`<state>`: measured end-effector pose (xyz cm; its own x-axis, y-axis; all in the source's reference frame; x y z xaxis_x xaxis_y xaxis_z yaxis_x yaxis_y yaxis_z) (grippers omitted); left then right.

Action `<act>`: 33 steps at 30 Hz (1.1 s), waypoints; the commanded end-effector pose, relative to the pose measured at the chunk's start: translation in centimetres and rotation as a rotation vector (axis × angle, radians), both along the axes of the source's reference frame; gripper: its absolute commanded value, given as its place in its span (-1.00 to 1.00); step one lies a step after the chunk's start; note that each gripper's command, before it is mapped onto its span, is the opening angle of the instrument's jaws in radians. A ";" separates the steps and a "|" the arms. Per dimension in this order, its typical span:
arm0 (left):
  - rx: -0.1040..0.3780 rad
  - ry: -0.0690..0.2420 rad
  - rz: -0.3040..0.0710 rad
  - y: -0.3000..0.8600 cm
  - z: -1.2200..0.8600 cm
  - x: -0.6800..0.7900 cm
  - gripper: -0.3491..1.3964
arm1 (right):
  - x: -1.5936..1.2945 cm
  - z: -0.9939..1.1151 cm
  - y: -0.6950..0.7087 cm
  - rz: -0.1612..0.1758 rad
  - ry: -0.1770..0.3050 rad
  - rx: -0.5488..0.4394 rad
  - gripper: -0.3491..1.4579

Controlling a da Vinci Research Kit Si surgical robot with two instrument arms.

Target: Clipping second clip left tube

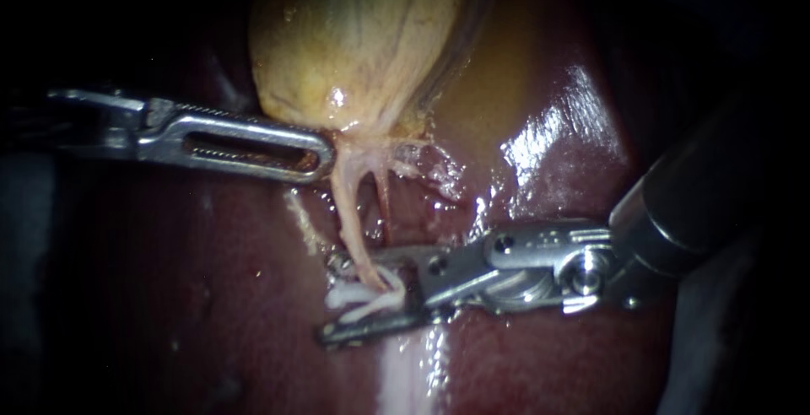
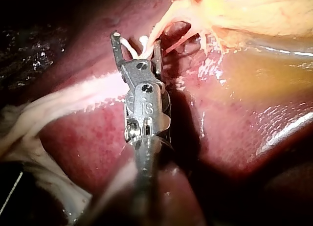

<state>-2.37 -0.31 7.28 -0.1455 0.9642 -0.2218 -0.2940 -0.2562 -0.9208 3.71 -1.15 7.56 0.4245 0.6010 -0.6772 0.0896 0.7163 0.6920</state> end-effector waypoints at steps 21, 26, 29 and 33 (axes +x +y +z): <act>-0.002 0.001 0.001 0.01 0.02 -0.02 -1.00 | -0.09 0.10 0.10 0.058 -0.058 0.196 -1.00; -0.002 0.000 0.002 0.02 0.03 0.00 -1.00 | -0.11 0.08 0.10 0.053 -0.088 0.208 -1.00; -0.002 0.000 0.002 0.02 0.03 0.00 -1.00 | -0.11 0.08 0.10 0.054 -0.090 0.213 -1.00; -0.002 0.000 0.002 0.02 0.03 0.00 -1.00 | -0.12 0.11 0.11 0.055 -0.090 0.213 -1.00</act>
<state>-2.38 -0.29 7.32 -0.1474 0.9635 -0.2236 -0.2942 -0.2586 -0.9201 3.59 -1.03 7.66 0.4396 0.7507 -0.4931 -0.0153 0.5552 0.8316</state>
